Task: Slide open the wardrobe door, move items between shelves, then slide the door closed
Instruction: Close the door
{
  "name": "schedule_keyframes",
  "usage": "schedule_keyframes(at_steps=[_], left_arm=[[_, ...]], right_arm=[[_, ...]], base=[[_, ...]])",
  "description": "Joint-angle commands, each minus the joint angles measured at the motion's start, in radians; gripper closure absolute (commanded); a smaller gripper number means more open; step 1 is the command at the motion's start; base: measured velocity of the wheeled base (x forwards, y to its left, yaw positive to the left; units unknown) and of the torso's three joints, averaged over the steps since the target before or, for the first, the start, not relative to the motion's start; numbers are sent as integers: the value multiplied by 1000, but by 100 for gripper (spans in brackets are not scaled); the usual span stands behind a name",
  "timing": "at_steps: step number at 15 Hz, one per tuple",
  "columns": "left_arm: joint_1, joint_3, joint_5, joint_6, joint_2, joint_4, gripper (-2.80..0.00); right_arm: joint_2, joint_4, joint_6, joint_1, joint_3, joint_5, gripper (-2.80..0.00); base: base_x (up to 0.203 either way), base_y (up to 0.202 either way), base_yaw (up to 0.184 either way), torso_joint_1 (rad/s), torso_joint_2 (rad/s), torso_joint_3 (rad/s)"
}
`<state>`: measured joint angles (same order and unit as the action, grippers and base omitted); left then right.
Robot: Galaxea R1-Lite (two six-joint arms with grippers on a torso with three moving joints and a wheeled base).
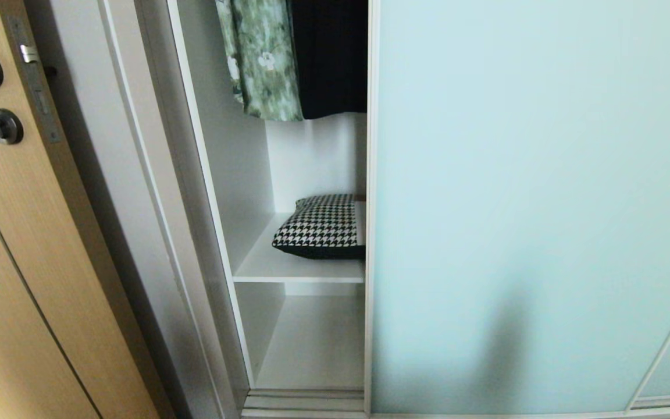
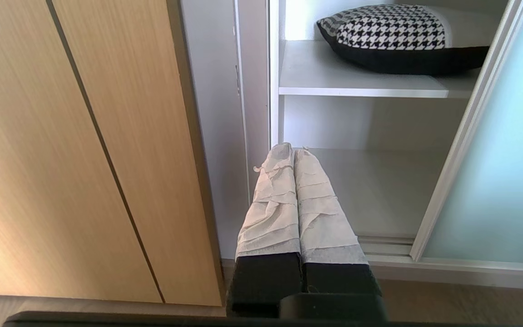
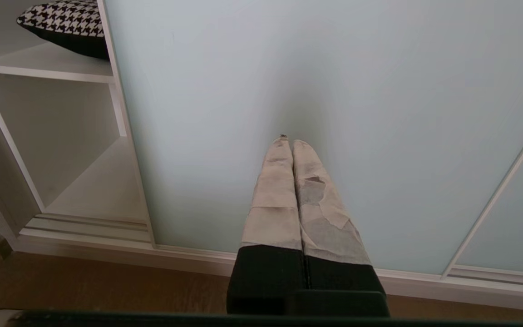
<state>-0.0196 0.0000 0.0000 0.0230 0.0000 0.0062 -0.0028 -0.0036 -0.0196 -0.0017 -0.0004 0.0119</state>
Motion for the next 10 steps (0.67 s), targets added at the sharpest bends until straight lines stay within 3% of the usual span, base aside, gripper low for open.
schedule_keyframes(at_steps=[1, 4, 7, 10], left_arm=[[0, 2, 0, 0, 0, 0, 0], [0, 2, 0, 0, 0, 0, 0], [0, -6, -3, 51, 2, 24, 0], [0, -150, 7, 51, 37, 36, 0]], right_arm=[[1, 1, 0, 0, 0, 0, 0], [1, 1, 0, 0, 0, 0, 0], [1, 1, 0, 0, 0, 0, 0], [1, 1, 0, 0, 0, 0, 0]], base=[[0, 0, 0, 0, 0, 0], [0, 0, 0, 0, 0, 0], [0, 0, 0, 0, 0, 0], [0, 0, 0, 0, 0, 0]])
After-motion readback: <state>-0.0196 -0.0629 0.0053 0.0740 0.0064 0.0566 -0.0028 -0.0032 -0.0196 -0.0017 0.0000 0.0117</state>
